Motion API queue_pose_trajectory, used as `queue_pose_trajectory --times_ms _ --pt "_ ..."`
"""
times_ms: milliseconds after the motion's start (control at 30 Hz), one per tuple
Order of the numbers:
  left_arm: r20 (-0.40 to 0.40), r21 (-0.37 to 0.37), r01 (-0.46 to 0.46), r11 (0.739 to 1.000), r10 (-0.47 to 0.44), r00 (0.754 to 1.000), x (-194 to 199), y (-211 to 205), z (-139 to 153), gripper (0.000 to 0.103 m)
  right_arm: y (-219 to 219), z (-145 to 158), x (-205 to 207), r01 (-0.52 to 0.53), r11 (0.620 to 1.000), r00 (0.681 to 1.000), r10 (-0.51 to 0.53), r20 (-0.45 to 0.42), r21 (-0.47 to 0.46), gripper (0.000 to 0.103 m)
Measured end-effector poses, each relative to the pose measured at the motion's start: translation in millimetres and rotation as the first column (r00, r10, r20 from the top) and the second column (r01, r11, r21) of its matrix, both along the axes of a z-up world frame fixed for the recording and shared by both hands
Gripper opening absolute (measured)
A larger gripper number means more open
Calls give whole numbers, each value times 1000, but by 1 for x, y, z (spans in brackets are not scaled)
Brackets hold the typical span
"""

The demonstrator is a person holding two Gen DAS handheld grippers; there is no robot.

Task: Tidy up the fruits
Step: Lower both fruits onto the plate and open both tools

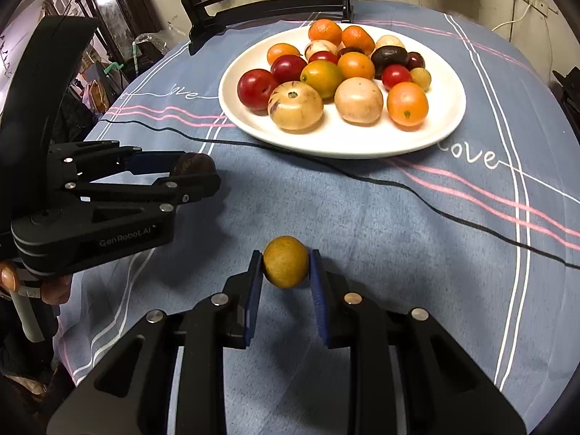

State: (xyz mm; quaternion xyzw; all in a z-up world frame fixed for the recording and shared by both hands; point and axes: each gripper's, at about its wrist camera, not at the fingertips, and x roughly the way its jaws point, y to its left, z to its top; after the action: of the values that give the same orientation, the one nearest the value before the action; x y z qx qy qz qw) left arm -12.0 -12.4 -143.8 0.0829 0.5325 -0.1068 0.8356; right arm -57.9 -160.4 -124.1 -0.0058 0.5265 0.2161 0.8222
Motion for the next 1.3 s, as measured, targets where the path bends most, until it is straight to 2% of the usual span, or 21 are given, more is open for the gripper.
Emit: queue_pose_trajectory --times_ms 167,300,533,733,1000,1300 --pt "16 -7 15 1000 -15 1000 -3 -3 11 43 -1 6 1 4 1000 1000 -4 8 11 26" --pt "44 -29 22 999 -20 999 3 -6 28 43 -7 25 13 19 1000 999 -20 51 24 26" --pt "113 -74 13 997 -4 994 36 -11 70 43 -25 75 48 70 995 982 -81 169 70 26" --pt "142 -81 7 997 5 990 64 -24 91 43 -31 92 75 92 990 971 -112 210 103 26" --pt "124 -51 -18 999 24 992 89 -33 84 43 -34 95 107 102 989 969 -123 215 106 26" --pt "86 -34 -70 997 73 994 117 -30 64 43 -28 79 138 115 989 974 -131 187 92 26"
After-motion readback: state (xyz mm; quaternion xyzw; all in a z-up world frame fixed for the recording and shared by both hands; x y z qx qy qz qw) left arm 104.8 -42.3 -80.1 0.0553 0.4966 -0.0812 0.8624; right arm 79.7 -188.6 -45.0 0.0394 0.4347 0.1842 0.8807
